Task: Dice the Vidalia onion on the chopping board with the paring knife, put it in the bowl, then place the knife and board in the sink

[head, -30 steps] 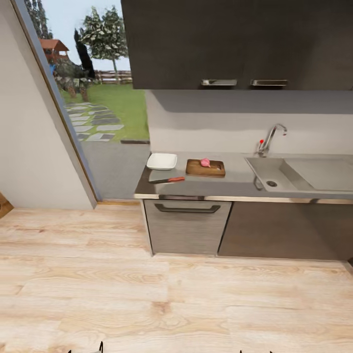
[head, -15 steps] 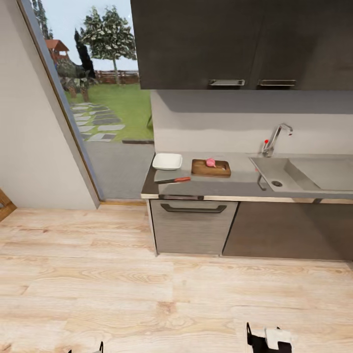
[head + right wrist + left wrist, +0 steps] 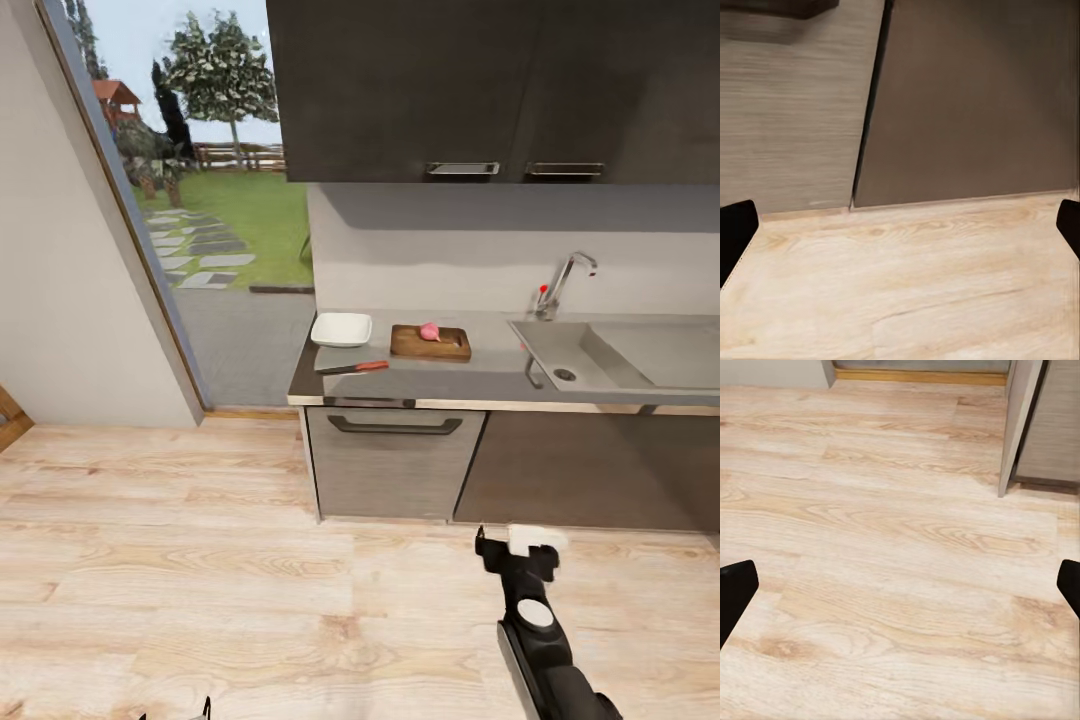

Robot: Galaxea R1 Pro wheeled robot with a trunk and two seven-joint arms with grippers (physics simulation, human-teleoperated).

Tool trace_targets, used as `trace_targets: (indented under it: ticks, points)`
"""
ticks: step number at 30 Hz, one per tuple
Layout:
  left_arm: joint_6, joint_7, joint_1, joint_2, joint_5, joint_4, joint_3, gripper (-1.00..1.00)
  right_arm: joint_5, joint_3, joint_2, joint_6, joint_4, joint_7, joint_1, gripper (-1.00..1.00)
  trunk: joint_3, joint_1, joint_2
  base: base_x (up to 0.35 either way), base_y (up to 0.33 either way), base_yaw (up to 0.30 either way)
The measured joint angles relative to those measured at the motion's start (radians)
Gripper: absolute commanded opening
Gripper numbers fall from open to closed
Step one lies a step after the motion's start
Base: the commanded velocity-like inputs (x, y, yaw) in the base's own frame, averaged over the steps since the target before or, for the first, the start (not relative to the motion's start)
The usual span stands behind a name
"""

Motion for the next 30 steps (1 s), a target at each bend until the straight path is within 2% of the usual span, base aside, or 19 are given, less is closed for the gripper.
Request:
trace_targets:
  ticks: [2, 3, 6, 15, 22, 30]
  points:
    - [0.0, 0.0, 0.0, -0.001, 0.0, 0.0, 0.0, 1.0, 0.001, 0.037, 0.007, 0.066, -0.01, -0.054, -0.059, 1.0, 0.0, 0.0, 0.0, 0.0, 0.0, 0.0]
    - [0.001, 0.0, 0.0, -0.002, 0.0, 0.0, 0.0, 1.0, 0.001, 0.053, 0.019, 0.115, -0.016, -0.072, -0.098, 1.0, 0.0, 0.0, 0.0, 0.0, 0.0, 0.0]
    - [0.001, 0.0, 0.0, -0.004, 0.0, 0.0, 0.0, 1.0, 0.001, 0.072, 0.048, 0.2, -0.025, -0.096, -0.18, 1.0, 0.0, 0.0, 0.0, 0.0, 0.0, 0.0]
    - [0.001, 0.0, 0.0, -0.004, 0.0, 0.0, 0.0, 1.0, 0.001, 0.08, 0.078, 0.361, -0.028, -0.109, -0.361, 1.0, 0.0, 0.0, 0.0, 0.047, 0.0, 0.0]
    - [0.001, 0.0, 0.0, -0.003, 0.0, 0.0, 0.0, 1.0, -0.003, 0.081, 0.084, 0.461, -0.027, -0.109, -0.491, 1.0, 0.0, 0.0, 0.0, 0.19, 0.032, 0.0]
    - [0.001, 0.0, 0.0, -0.003, 0.0, 0.0, 0.0, 1.0, -0.005, 0.081, 0.085, 0.607, -0.014, -0.105, -0.694, 1.0, 0.0, -0.001, 0.0, 0.283, 0.107, 0.0]
